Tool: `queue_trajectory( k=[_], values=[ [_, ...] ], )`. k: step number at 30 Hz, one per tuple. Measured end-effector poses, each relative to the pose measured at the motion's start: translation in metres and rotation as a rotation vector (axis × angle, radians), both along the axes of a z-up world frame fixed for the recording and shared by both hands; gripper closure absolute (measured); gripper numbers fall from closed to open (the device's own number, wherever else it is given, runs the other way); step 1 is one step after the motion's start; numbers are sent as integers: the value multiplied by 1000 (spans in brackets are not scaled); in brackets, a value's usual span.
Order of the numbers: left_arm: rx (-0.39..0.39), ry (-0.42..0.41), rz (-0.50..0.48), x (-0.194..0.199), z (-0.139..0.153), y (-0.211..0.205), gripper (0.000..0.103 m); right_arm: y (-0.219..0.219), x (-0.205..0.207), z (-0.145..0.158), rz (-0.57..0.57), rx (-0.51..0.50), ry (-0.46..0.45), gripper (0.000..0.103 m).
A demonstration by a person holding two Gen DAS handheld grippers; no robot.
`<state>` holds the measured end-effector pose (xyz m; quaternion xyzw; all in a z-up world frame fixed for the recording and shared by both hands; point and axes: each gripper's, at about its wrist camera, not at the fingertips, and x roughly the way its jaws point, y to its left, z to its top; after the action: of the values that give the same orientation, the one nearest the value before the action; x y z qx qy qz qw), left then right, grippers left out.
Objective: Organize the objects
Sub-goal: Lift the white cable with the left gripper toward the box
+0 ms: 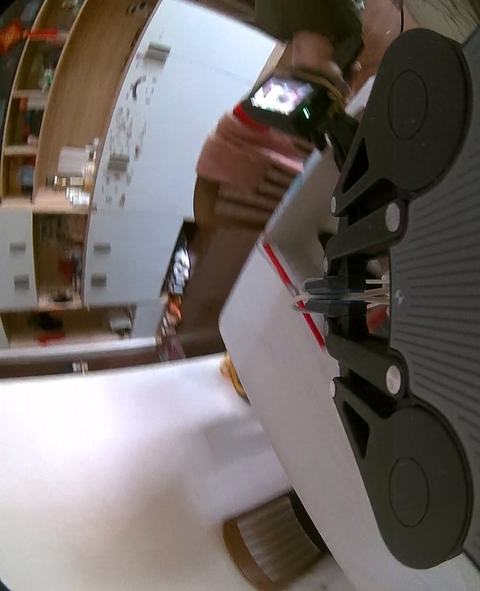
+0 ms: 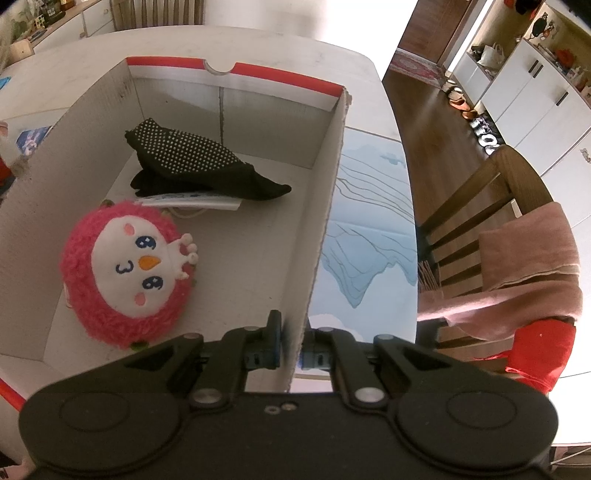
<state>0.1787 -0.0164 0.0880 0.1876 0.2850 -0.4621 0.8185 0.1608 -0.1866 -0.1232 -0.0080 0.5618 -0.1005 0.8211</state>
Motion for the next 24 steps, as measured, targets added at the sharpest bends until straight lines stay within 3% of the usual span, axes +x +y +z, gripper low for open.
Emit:
queue_trajectory(
  k=[8,16,24],
  values=[
    [-39,52,-142,-21,-8,-64,101,0,1,1,-5,1,-4,97],
    [-17,313,-139,7,-83,-100,101,-1,-1,0,1,3,-8,97],
    [69,333,-68,24,-122,-112,101,-1,-2,0,4,5,-10,97]
  ],
)
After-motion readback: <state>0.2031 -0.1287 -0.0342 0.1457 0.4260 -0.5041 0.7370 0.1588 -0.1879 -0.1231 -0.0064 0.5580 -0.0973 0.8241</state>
